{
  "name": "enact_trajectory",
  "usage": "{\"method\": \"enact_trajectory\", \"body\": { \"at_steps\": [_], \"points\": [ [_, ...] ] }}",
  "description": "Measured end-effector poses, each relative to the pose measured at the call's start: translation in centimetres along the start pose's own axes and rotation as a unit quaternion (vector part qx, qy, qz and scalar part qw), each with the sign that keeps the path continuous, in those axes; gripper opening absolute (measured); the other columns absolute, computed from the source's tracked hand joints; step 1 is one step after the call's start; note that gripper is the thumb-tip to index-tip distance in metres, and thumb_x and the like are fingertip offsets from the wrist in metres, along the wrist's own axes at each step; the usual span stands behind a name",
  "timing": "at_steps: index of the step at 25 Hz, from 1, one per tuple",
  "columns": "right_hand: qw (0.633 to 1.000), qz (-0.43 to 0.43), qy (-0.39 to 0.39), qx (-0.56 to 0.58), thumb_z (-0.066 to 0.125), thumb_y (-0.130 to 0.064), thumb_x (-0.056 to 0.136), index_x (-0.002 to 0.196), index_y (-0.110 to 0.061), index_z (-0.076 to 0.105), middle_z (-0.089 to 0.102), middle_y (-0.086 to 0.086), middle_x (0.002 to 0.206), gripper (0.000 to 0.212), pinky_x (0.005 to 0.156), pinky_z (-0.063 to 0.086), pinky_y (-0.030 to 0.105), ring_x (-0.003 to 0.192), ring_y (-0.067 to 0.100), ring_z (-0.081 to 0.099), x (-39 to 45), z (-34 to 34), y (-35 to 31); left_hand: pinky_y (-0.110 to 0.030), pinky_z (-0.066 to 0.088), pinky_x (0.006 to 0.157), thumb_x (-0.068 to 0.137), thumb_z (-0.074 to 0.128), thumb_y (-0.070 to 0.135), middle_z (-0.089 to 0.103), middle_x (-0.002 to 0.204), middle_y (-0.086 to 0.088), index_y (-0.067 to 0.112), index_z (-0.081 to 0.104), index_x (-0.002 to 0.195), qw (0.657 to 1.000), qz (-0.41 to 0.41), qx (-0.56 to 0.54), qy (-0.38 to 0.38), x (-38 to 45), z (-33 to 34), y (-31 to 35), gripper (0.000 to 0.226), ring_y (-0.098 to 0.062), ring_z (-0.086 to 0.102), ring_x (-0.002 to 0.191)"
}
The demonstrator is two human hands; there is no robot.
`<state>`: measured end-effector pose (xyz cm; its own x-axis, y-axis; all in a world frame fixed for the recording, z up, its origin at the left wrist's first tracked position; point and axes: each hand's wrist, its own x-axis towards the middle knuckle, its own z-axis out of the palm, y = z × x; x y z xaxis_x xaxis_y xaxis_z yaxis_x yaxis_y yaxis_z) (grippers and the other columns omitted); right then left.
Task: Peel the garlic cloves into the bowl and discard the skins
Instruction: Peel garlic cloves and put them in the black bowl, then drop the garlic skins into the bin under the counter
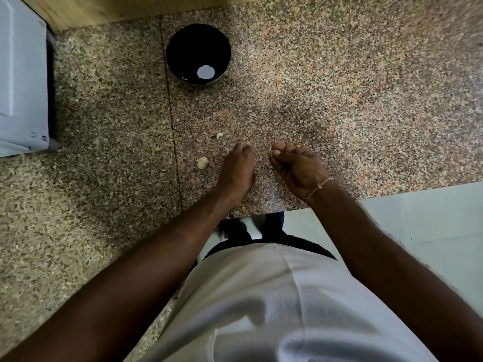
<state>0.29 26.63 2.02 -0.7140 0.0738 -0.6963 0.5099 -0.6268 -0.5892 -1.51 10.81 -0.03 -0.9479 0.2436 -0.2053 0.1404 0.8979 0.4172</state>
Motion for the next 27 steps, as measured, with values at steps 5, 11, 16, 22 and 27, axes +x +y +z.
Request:
{"method": "enact_trajectory", "body": {
  "at_steps": [5, 11, 16, 22, 27],
  "points": [
    [0.999, 0.023, -0.041, 0.003, 0.058, 0.015, 0.094, 0.084, -0.002, 0.071, 0.074, 0.005, 0.09, 0.024, 0.076, 0.061, 0.024, 0.081, 0.013, 0.071, -0.1, 0.8, -0.1, -0.019, 0.042, 0.063, 0.092, 0.065, -0.006, 0.064, 0.101, -0.004, 0.01, 0.064, 0.099, 0.989, -0.089, -0.107, 0.042, -4.1, 1.4, -2.0, 0.017, -0.004, 0.059, 0.08],
    [0.984, 0.079, -0.15, -0.062, 0.056, 0.012, 0.097, 0.097, 0.0, 0.068, 0.072, 0.002, 0.088, 0.017, 0.075, 0.06, 0.023, 0.083, 0.012, 0.07, 1.0, 2.7, -1.8, -0.02, 0.051, 0.054, 0.098, 0.07, 0.004, 0.071, 0.069, 0.006, 0.014, 0.07, 0.091, 0.709, -0.324, -0.621, 0.076, -4.6, -0.9, -1.7, 0.012, -0.008, 0.063, 0.062],
    [0.942, 0.169, -0.248, -0.149, 0.055, 0.012, 0.097, 0.105, 0.0, 0.067, 0.07, 0.004, 0.091, 0.019, 0.074, 0.06, 0.023, 0.085, 0.013, 0.07, 0.2, 2.8, -2.4, -0.025, 0.049, 0.057, 0.102, 0.059, -0.002, 0.064, 0.062, 0.001, 0.008, 0.064, 0.086, 0.575, -0.33, -0.719, 0.208, -9.3, -1.5, 3.0, 0.019, -0.009, 0.058, 0.056],
    [0.844, 0.278, -0.334, -0.314, 0.048, 0.007, 0.102, 0.106, -0.005, 0.067, 0.074, 0.002, 0.081, 0.023, 0.07, 0.056, 0.016, 0.072, 0.007, 0.071, -4.0, 2.6, 2.2, -0.018, 0.045, 0.053, 0.105, 0.049, -0.006, 0.057, 0.063, -0.002, 0.006, 0.063, 0.081, 0.442, -0.364, -0.732, 0.37, -18.8, 1.0, 7.3, 0.03, -0.009, 0.053, 0.055],
    [0.794, 0.319, -0.373, -0.358, 0.055, 0.015, 0.093, 0.094, -0.002, 0.07, 0.076, 0.005, 0.082, 0.022, 0.071, 0.06, 0.019, 0.078, 0.012, 0.074, -9.8, 0.2, 7.7, -0.018, 0.047, 0.054, 0.103, 0.052, -0.007, 0.058, 0.071, -0.005, 0.005, 0.062, 0.09, 0.343, -0.393, -0.719, 0.459, -27.3, 5.1, 9.8, 0.02, -0.013, 0.054, 0.06]
  ]
}}
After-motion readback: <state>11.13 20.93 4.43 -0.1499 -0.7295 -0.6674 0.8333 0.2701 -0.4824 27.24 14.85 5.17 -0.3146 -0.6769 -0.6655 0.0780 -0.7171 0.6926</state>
